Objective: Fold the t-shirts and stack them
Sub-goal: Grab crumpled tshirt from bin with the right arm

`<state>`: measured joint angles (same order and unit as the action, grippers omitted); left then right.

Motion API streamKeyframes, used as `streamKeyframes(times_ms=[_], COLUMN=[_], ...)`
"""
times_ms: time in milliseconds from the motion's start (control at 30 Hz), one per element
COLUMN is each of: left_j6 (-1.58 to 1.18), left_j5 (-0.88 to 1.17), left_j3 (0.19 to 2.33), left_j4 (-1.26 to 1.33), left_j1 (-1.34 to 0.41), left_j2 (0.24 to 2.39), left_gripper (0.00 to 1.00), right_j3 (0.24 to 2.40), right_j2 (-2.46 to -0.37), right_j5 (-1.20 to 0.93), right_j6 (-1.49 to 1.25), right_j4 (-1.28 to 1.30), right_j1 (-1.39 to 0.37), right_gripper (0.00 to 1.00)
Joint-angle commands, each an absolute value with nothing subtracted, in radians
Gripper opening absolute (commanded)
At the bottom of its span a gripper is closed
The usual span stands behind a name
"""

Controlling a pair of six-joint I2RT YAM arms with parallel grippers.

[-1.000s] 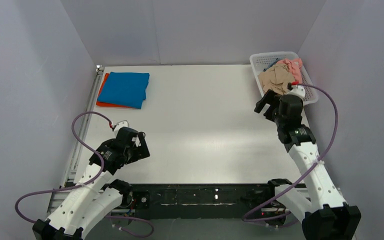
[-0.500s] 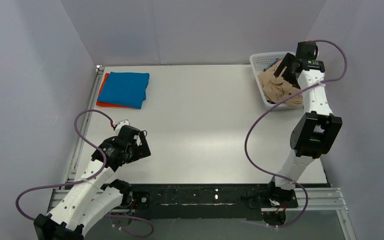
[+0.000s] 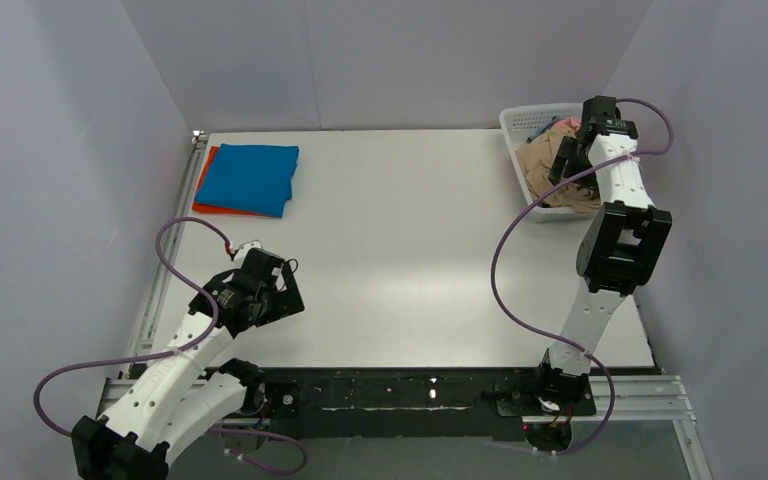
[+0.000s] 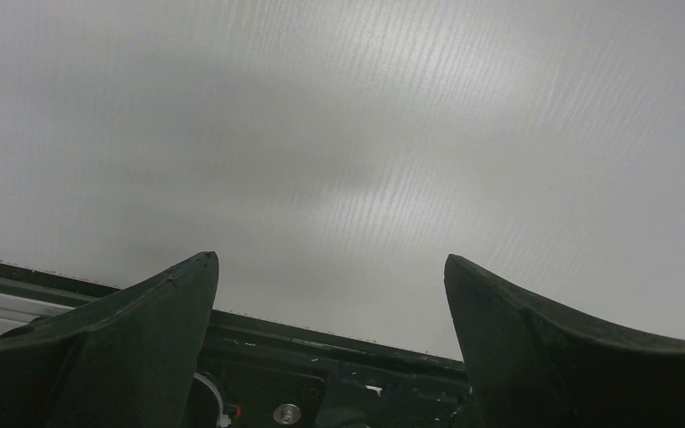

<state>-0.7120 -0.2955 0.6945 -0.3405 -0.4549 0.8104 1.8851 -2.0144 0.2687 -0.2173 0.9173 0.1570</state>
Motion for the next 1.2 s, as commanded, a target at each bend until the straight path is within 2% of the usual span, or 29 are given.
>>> streamKeyframes(times_ms=[0,100,233,300,400,433,733,933,1167], left_j6=[-0.722,-0.724,-0.729,-0.735,-0.739,-0.740,-0.745,-0.745,-0.749], left_j5=[-0.301,-0.301,-0.300,-0.304,-0.305,-0.305,-0.300,-0.302,-0.286], left_j3=[0.674,0.680,0.676,0.675,0.676,0.676,0.674,0.677,0.684], left_j4=[-0.405,-0.409,-0.413,-0.418,-0.420,-0.420,-0.423,-0.424,-0.421], left_j1=[-0.457,-0.457,-0.457,-0.457,-0.457,-0.457,-0.457,-0.457,-0.457], left_j2=[0.819,0.821,0.817,0.813,0.806,0.804,0.788,0.774,0.758], left_gripper=[1.00,1.00,0.99,1.00,1.00,0.99,0.99,1.00,1.00], right_j3=[1.869,1.867,1.872,1.875,1.881,1.882,1.900,1.861,1.935], right_j2=[-2.059,-2.088,-2.116,-2.117,-2.088,-2.070,-1.829,-1.619,-1.440], right_j5=[0.323,0.328,0.322,0.318,0.306,0.296,0.174,-0.045,-0.269], right_j6=[-0.176,-0.174,-0.166,-0.169,-0.186,-0.191,-0.248,-0.307,-0.369], right_j4=[0.952,0.961,0.961,0.958,0.960,0.960,0.936,0.782,0.677], right_j1=[0.161,0.161,0.162,0.161,0.161,0.161,0.160,0.160,0.134], right_gripper=[0.86,0.82,0.71,0.54,0.12,0.02,0.01,0.01,0.01])
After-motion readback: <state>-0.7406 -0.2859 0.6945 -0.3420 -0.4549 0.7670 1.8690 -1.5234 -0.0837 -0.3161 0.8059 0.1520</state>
